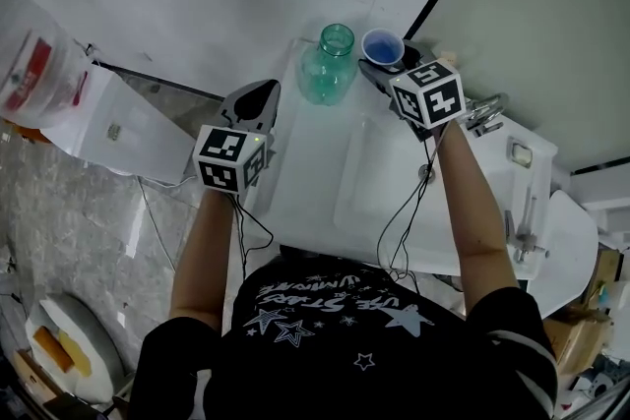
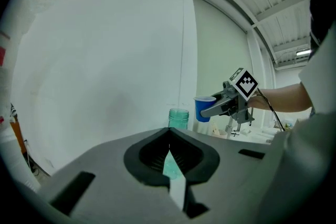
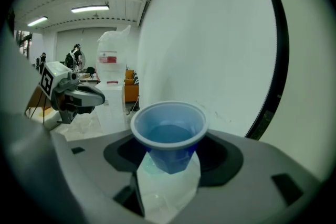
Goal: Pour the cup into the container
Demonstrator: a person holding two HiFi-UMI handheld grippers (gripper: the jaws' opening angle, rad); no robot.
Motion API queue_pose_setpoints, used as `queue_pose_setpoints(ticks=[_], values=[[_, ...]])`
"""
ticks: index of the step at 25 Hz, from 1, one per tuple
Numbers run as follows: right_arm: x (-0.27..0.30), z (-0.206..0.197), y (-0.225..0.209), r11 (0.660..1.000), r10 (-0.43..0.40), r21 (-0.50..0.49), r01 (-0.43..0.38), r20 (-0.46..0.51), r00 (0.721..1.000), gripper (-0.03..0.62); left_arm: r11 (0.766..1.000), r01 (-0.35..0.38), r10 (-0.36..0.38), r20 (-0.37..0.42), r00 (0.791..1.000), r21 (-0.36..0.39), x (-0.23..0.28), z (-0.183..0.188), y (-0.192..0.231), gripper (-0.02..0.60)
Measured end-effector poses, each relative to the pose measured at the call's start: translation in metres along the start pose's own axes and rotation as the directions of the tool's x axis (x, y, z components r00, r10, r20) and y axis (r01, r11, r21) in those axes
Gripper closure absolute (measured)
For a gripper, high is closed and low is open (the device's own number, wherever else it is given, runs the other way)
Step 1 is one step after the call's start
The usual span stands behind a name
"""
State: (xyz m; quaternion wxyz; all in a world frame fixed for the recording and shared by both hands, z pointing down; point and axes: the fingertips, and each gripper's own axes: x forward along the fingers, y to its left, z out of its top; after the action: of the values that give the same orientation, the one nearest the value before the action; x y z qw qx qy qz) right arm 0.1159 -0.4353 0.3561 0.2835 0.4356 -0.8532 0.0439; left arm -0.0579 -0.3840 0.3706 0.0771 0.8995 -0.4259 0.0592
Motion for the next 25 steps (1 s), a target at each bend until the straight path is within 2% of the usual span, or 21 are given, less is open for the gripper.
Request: queue_pose_setpoints(ticks=[14, 21, 25], values=[[0.032, 0.007, -0.020, 0.987, -0.063, -0.153, 0.051, -0.071, 0.996, 0.324, 1.000, 0.012, -0.013, -0.005, 1.000, -0.028, 0.023, -0.003, 0.013, 0.571], [0.035, 0.015, -0.024, 0.964, -0.116, -0.253, 0.087, -0.101, 0.988, 0.322, 0.999, 0.023, -0.023, -0.005, 1.000, -0.037, 0.026, -0.004, 0.013, 0.571], [0.035, 0.019, -0.024, 0.938, -0.158, -0.330, 0.109, -0.128, 0.979, 0.322, 0.999, 0.028, -0.028, -0.003, 1.000, -0.045, 0.027, -0.006, 0.014, 0.571]])
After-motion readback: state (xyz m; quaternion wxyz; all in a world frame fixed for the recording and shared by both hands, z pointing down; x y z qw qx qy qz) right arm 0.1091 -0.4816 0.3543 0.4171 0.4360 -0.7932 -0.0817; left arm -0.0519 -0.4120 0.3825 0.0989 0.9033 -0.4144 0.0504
